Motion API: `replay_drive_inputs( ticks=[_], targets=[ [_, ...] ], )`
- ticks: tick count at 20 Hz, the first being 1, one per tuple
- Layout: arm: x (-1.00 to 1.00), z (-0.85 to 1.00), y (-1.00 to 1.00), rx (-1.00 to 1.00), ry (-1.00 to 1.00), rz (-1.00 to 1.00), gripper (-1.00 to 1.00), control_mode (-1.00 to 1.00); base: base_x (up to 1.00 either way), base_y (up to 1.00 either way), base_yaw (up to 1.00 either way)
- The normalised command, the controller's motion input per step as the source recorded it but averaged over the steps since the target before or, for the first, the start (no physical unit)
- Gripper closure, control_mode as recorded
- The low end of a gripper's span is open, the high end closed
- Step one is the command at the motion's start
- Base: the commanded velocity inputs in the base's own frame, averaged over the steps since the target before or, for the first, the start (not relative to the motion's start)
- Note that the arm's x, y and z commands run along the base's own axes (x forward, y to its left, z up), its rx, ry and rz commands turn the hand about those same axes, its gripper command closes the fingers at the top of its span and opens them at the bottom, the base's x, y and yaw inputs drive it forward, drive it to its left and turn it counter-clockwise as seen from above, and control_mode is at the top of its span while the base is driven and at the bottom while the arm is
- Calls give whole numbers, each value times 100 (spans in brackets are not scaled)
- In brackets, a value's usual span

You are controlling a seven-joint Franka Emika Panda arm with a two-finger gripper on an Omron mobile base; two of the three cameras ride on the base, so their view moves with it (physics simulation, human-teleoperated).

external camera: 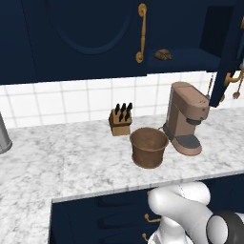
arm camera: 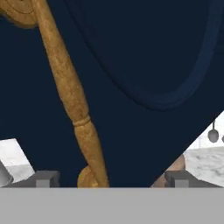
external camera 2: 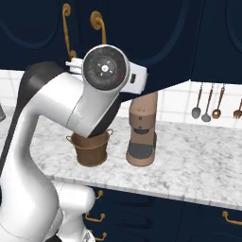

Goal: Open the cabinet, pick up the bread from the cabinet and place it in the basket. Then move the basket to the dining counter.

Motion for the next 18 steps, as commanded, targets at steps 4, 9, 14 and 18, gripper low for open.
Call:
replay_drive_inputs(
  ticks=[4, 9, 14, 18],
  targets=[
    [-90, 13, 12, -14, 0, -25, -100, -100, 0, 0, 0],
    [-46, 1, 89, -36, 10, -25, -100, -100, 0, 0, 0],
    [-11, 0, 88, -51, 17, -19, -100, -100, 0, 0, 0],
    [15, -1, 86, -73, 38, 0, -100, -100, 0, 0, 0]
  ],
)
